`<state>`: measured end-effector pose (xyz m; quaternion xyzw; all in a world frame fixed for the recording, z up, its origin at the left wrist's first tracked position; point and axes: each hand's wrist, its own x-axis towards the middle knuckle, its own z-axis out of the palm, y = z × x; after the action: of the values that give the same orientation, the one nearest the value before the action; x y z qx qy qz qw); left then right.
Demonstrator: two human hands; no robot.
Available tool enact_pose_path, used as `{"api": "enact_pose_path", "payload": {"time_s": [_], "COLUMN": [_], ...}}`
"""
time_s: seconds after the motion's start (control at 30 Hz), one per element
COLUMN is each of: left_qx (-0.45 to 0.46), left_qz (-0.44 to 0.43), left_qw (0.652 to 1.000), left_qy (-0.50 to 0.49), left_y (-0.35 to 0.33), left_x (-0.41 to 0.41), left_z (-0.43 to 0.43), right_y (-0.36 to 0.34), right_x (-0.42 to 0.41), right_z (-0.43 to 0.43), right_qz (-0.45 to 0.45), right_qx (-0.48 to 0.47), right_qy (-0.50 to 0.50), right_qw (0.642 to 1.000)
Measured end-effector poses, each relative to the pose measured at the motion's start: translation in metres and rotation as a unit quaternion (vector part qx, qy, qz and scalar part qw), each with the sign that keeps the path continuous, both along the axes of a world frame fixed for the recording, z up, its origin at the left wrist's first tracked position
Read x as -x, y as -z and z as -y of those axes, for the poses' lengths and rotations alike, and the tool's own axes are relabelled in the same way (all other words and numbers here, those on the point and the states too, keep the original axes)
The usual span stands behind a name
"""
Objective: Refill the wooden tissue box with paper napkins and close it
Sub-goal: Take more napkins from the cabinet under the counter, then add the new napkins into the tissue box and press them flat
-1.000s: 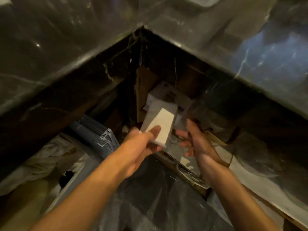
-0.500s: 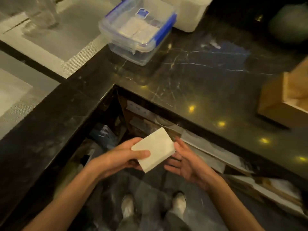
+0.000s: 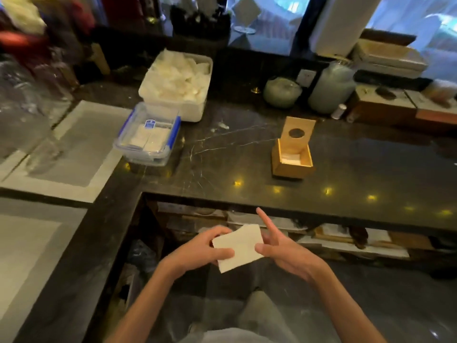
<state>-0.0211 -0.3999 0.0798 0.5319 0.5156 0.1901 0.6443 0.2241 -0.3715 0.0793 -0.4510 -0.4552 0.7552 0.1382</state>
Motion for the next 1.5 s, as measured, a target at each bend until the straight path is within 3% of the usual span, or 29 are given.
{"api": "enact_pose_path", "payload": {"time_s": [0.1,0.27,0.5,0.8,1.07,1.5], "left_qx": [-0.061,-0.184,-0.298,-0.279,-0.169,-0.125], "left_qz": [-0.031,-0.096,-0.106,-0.135,-0.172,-0.106], "left_qw": [0.997,0.977,0.949,0.941,0.966,0.978], "left_qy": [0.039,0.058,-0.01,-0.133,-0.096,-0.129], "left_y": [-0.012,-0.016,0.002,0.069,0.125,0.129], "left_x": [0.0,0.001,-0.015,-0.05,-0.06,-0.067], "left_z": [-0.017,-0.057,-0.135,-0.221,-0.228,-0.239], "right_y": [-0.008,-0.008,0.012,0.069,0.121,0.121], "right_x": [0.008,0.007,0.006,0.001,-0.012,0.006], "right_z": [-0.005,-0.033,-0.122,-0.222,-0.235,-0.232], "right_qz": [0.052,0.065,0.113,0.159,0.205,0.114], "right_qx": [-0.065,-0.158,-0.299,-0.314,-0.265,-0.156], "right_qy": [0.009,0.044,0.096,0.088,0.039,0.109], "right_qw": [0.997,0.984,0.942,0.932,0.941,0.975]}}
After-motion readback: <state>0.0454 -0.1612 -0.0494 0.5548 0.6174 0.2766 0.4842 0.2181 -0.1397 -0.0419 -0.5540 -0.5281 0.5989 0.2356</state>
